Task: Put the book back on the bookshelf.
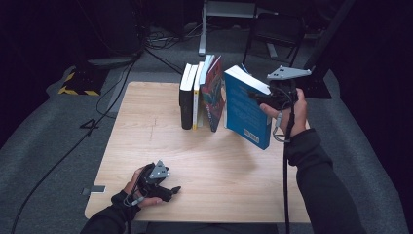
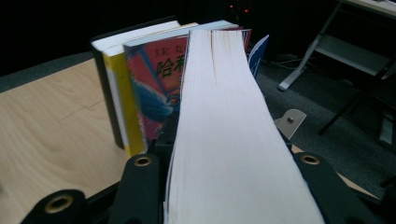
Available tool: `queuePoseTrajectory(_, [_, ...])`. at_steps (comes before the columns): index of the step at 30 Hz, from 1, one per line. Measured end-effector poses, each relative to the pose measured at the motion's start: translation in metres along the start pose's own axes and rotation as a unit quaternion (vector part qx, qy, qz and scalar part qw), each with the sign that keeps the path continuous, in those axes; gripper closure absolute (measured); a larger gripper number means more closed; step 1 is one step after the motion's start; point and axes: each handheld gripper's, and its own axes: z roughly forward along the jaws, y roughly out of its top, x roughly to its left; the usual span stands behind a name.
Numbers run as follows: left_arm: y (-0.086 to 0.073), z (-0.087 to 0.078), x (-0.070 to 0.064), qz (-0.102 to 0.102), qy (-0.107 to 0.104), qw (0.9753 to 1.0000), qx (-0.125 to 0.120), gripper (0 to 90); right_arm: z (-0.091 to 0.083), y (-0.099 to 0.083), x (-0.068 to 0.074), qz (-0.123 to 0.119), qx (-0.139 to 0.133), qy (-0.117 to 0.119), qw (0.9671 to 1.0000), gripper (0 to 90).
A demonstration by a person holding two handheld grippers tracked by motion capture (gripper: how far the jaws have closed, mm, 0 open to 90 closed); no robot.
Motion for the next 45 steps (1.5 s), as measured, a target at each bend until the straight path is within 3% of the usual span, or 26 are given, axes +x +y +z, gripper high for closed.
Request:
queuePoseTrajectory(6, [0.000, 0.000, 0.000, 0.001, -0.001, 1.0000, 0.000, 16.4, 0.019, 0.003, -0.011, 0.014, 0.001, -0.018, 0.9997, 60.3])
queuePoseTrajectory(12, [0.000, 0.000, 0.000, 0.001, -0.002, 1.0000, 0.000, 16.3, 0.046, 0.003, -0.021, 0.010, 0.001, -0.046, 0.9989, 60.3])
queuePoseTrajectory(16, [0.000, 0.000, 0.000, 0.001, -0.002, 1.0000, 0.000, 16.2, 0.061, 0.004, -0.025, 0.031, -0.004, -0.047, 0.9984, 60.1])
queuePoseTrajectory(19, [0.000, 0.000, 0.000, 0.001, -0.002, 1.0000, 0.000, 16.3, 0.071, 0.008, -0.024, 0.028, -0.007, -0.063, 0.9976, 60.2])
queuePoseTrajectory(24, [0.000, 0.000, 0.000, 0.001, -0.002, 1.0000, 0.000, 16.3, 0.081, 0.007, -0.029, 0.058, -0.015, -0.085, 0.9945, 60.0])
queuePoseTrajectory(29, [0.000, 0.000, 0.000, 0.001, -0.002, 1.0000, 0.000, 16.3, 0.091, 0.001, -0.031, 0.073, -0.013, -0.094, 0.9928, 60.0])
queuePoseTrajectory(35, [0.000, 0.000, 0.000, 0.001, -0.002, 1.0000, 0.000, 16.3, 0.090, -0.005, -0.032, 0.087, -0.031, -0.093, 0.9914, 59.8])
queuePoseTrajectory(45, [0.001, 0.001, 0.001, 0.002, -0.003, 1.0000, -0.001, 16.1, 0.071, -0.029, -0.024, 0.082, -0.036, -0.076, 0.9931, 59.4])
